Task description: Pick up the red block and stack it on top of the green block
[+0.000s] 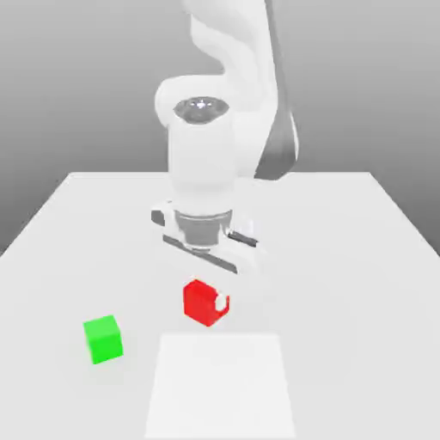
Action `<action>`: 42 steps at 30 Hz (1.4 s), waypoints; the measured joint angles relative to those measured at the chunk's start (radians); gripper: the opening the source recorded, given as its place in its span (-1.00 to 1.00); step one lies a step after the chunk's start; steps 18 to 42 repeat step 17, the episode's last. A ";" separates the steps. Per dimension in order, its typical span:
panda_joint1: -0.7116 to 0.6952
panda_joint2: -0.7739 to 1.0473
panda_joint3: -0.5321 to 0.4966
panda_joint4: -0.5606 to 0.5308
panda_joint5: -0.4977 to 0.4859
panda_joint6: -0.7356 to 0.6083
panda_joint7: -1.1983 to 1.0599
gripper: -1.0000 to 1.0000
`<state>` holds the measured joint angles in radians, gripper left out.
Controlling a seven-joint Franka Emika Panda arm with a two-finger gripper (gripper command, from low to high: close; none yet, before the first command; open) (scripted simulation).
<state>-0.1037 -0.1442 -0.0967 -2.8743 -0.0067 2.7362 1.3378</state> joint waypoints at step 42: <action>-0.173 0.234 -0.143 0.089 0.093 0.136 -0.269 1.00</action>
